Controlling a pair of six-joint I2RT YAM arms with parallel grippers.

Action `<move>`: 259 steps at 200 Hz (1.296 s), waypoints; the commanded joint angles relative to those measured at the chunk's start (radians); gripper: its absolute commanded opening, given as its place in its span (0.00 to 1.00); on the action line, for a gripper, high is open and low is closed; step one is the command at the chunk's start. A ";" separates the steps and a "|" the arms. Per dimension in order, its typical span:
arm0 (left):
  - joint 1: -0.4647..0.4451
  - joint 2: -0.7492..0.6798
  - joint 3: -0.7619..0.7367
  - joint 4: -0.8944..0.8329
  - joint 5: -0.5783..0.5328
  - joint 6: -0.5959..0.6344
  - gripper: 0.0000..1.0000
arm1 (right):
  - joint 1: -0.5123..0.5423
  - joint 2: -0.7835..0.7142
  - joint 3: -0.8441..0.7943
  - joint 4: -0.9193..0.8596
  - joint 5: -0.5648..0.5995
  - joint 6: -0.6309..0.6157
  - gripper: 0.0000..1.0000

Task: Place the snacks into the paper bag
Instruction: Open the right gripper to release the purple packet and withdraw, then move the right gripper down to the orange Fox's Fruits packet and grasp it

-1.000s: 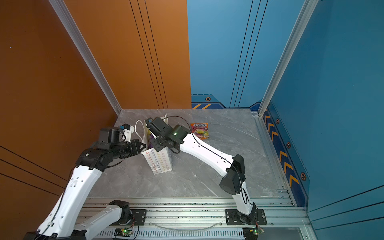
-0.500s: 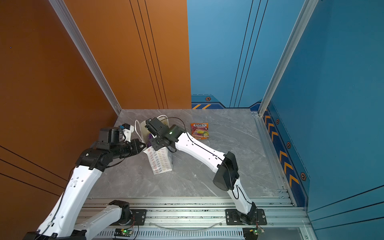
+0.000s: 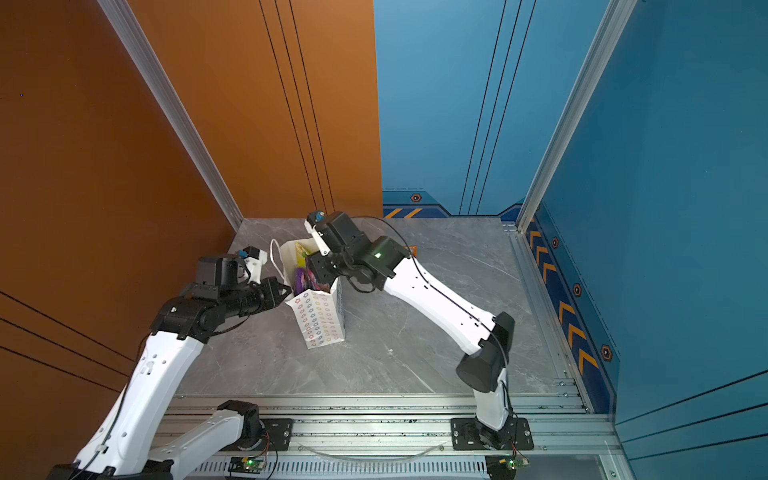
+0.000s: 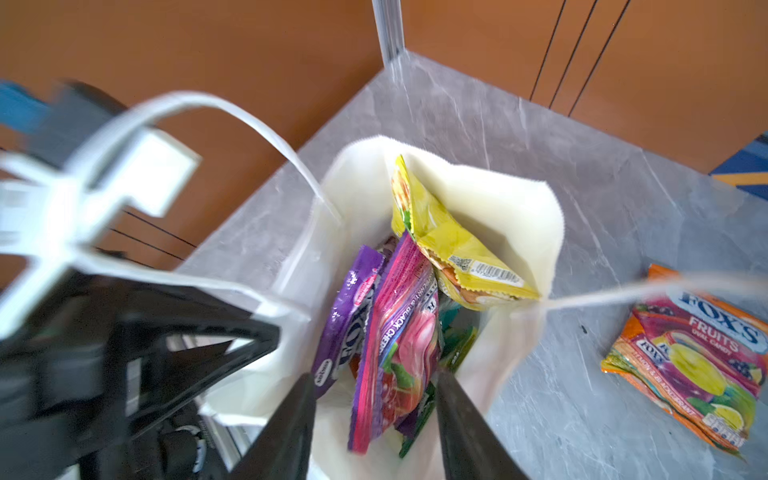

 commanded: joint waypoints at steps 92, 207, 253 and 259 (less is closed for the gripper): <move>0.017 -0.029 0.006 0.005 0.085 0.023 0.08 | -0.483 -0.401 -0.722 0.414 -0.252 0.280 0.64; 0.019 -0.032 -0.016 0.028 0.128 0.006 0.08 | -0.758 0.117 -0.759 0.665 -0.371 0.490 0.63; 0.020 -0.021 -0.011 0.028 0.146 0.026 0.08 | -0.755 0.231 -0.750 0.768 -0.370 0.574 0.58; 0.022 -0.021 -0.011 0.029 0.148 0.026 0.08 | -0.754 0.242 -0.746 0.774 -0.368 0.579 0.58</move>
